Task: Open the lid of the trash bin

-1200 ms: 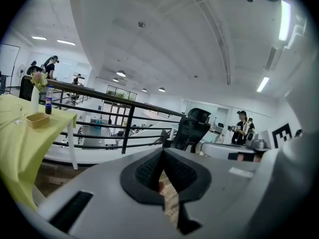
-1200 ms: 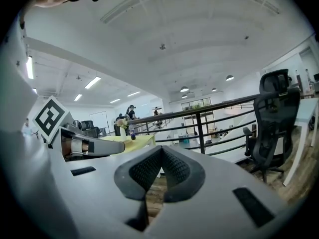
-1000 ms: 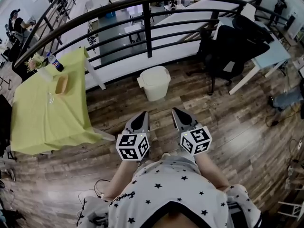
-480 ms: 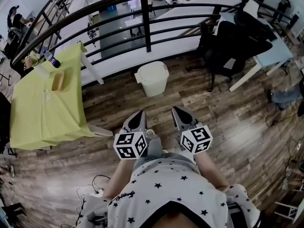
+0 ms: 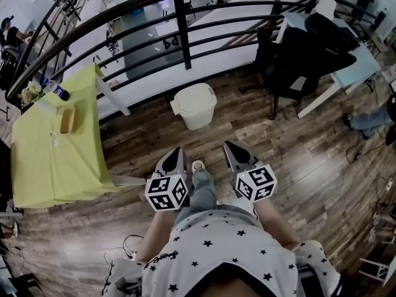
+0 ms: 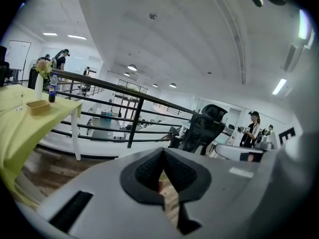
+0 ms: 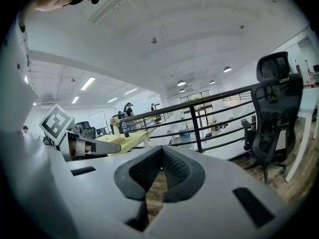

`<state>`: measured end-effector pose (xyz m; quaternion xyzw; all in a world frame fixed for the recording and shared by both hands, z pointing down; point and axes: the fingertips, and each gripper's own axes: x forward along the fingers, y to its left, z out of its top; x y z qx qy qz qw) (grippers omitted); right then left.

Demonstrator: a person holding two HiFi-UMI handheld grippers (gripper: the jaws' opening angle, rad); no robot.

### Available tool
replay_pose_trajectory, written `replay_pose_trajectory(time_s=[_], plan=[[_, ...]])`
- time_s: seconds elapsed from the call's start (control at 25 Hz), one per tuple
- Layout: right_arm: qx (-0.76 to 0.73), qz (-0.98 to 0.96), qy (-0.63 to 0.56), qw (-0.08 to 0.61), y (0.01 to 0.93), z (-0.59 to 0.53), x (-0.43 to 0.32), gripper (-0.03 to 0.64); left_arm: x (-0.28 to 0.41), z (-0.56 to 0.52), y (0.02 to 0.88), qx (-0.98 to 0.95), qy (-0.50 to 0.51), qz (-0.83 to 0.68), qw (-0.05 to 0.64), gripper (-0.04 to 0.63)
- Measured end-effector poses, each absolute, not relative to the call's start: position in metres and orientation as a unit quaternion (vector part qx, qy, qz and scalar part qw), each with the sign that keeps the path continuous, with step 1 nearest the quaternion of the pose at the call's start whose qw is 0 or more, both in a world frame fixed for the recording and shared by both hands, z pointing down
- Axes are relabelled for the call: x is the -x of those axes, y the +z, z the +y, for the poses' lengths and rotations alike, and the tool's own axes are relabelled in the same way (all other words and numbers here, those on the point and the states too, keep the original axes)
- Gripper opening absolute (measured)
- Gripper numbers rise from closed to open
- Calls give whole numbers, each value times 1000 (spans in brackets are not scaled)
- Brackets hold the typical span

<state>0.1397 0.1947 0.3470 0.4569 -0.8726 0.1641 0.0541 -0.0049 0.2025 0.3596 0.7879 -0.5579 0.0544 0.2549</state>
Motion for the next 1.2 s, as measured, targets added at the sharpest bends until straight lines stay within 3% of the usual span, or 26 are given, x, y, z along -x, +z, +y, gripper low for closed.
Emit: replay_pose_trajectory(time_s=[1.2], plan=[[-452, -869, 170, 106, 367, -53, -60, -6, 120, -22, 412, -748, 69, -583, 308, 11]])
